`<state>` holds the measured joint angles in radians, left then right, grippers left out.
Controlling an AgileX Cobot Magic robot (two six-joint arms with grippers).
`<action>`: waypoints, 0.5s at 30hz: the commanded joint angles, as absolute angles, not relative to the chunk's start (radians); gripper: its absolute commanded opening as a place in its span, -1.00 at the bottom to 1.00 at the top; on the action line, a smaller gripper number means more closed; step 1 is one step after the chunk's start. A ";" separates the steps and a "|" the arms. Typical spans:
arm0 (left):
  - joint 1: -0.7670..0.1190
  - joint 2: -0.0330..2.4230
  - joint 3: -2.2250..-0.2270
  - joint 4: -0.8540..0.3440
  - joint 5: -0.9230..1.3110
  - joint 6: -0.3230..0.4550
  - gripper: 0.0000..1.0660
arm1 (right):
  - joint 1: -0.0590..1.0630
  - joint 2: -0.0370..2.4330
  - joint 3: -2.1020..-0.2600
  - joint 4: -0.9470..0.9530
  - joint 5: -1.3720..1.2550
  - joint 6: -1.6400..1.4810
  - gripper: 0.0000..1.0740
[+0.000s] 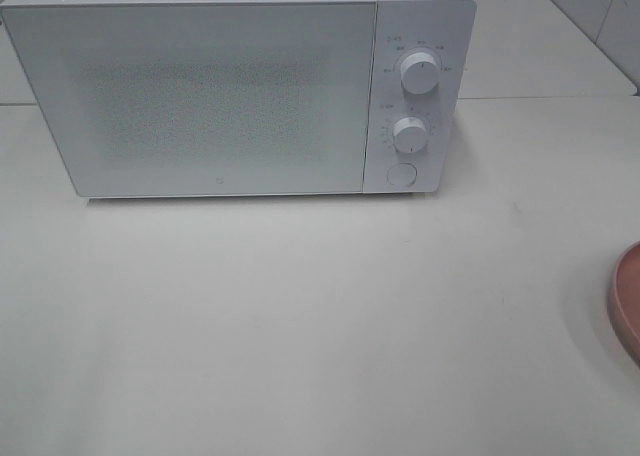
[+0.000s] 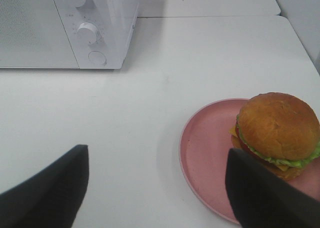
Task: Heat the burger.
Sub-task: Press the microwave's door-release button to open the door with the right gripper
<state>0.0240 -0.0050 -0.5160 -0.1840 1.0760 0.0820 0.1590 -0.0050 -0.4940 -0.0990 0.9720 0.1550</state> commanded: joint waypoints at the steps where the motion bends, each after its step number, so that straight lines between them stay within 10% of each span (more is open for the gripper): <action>1: 0.020 -0.028 -0.514 -0.185 1.065 0.078 0.88 | 0.157 -0.030 -0.492 -0.095 0.963 0.143 0.37; 15: 0.020 -0.028 -0.514 -0.185 1.065 0.078 0.88 | 0.157 -0.030 -0.492 -0.095 0.963 0.152 0.37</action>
